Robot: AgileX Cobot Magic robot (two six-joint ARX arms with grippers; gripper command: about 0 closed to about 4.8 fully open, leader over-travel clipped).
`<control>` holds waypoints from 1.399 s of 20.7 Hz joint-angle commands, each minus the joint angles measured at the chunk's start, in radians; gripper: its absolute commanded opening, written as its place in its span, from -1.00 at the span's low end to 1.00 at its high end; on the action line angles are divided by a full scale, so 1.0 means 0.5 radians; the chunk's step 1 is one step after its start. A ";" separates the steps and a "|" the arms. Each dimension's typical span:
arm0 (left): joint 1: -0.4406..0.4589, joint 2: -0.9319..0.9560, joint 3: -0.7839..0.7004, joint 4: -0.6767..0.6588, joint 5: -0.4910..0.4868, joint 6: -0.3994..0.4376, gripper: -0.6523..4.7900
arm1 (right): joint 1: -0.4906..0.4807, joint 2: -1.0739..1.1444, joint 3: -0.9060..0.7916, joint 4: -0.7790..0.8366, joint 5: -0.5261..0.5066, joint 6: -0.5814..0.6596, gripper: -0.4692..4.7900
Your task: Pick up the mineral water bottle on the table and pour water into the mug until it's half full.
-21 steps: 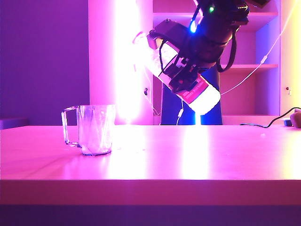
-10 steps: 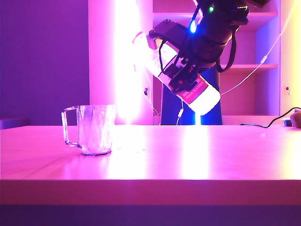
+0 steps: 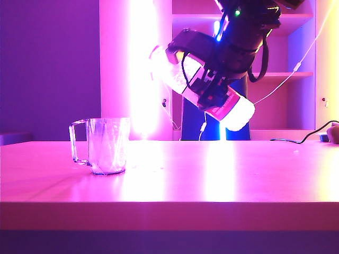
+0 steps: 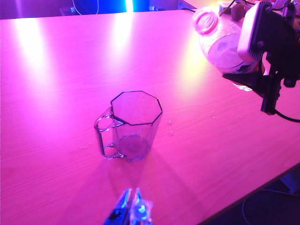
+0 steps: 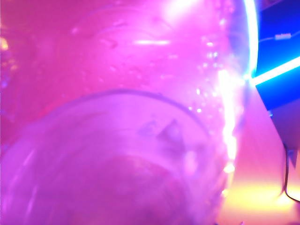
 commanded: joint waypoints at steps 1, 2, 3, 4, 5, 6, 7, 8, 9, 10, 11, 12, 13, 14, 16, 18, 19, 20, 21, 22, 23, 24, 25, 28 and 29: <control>0.000 -0.001 0.000 0.025 0.008 0.007 -0.78 | 0.005 0.020 0.018 0.088 0.098 -0.140 0.22; 0.000 -0.002 0.000 0.024 0.008 0.007 -0.78 | 0.006 0.045 0.020 0.092 0.108 -0.209 0.22; 0.000 -0.001 0.000 0.025 0.008 0.007 -0.78 | 0.006 0.062 0.022 0.092 0.108 -0.238 0.22; 0.000 -0.001 0.000 0.025 0.008 0.007 -0.78 | 0.008 0.098 0.037 0.094 0.125 -0.256 0.22; 0.000 -0.001 0.000 0.025 0.008 0.007 -0.78 | 0.014 0.121 0.054 0.094 0.147 -0.258 0.22; 0.000 -0.001 0.000 0.025 0.008 0.007 -0.78 | 0.027 0.159 0.098 0.092 0.183 -0.269 0.22; 0.000 -0.002 0.000 0.024 0.008 0.007 -0.78 | 0.034 0.186 0.134 0.080 0.184 -0.269 0.22; 0.000 -0.002 0.000 0.024 0.008 0.007 -0.78 | 0.048 0.222 0.195 0.081 0.188 -0.274 0.22; 0.000 -0.002 0.000 0.025 0.008 0.007 -0.78 | 0.066 0.253 0.255 0.078 0.214 -0.285 0.22; 0.000 -0.002 0.000 0.024 0.008 0.006 -0.78 | 0.085 0.293 0.311 0.073 0.244 -0.303 0.22; 0.000 -0.001 0.000 0.025 0.008 0.007 -0.78 | 0.095 0.314 0.346 0.053 0.268 -0.332 0.22; 0.000 -0.001 0.000 0.025 0.008 0.007 -0.78 | 0.121 0.372 0.414 0.024 0.298 -0.426 0.22; 0.000 -0.001 0.000 0.024 0.008 0.007 -0.78 | 0.134 0.401 0.442 0.019 0.324 -0.475 0.22; 0.001 -0.001 0.000 0.025 0.008 0.007 -0.78 | 0.161 0.449 0.478 0.020 0.386 -0.532 0.22; 0.001 -0.001 0.000 0.024 0.008 0.007 -0.78 | 0.184 0.489 0.500 0.021 0.428 -0.584 0.22; 0.001 -0.002 0.000 0.024 0.008 0.007 -0.78 | 0.197 0.492 0.504 0.020 0.437 -0.596 0.22; 0.001 -0.002 0.000 0.024 0.008 0.007 -0.78 | 0.204 0.492 0.507 0.021 0.459 -0.600 0.22; 0.001 -0.001 0.000 0.025 0.008 0.007 -0.78 | 0.207 0.492 0.510 0.021 0.492 -0.615 0.22; 0.000 -0.001 0.000 0.024 0.008 0.007 -0.78 | 0.207 0.492 0.511 0.021 0.520 -0.645 0.22; 0.001 -0.002 0.000 0.025 0.009 0.007 -0.78 | 0.208 0.492 0.511 0.021 0.548 -0.671 0.22; 0.001 -0.001 0.000 0.024 0.008 0.007 -0.78 | 0.208 0.492 0.511 0.018 0.550 -0.697 0.22; 0.001 -0.001 0.000 0.025 0.008 0.007 -0.78 | 0.211 0.492 0.512 0.021 0.581 -0.722 0.22; 0.001 -0.001 0.000 0.025 0.008 0.007 -0.78 | 0.215 0.492 0.512 0.021 0.595 -0.752 0.22; 0.001 -0.002 0.000 0.025 0.008 0.007 -0.78 | 0.227 0.492 0.513 0.021 0.689 -0.814 0.22; 0.000 -0.001 0.000 0.024 0.008 0.007 -0.78 | 0.230 0.492 0.513 0.020 0.694 -0.828 0.22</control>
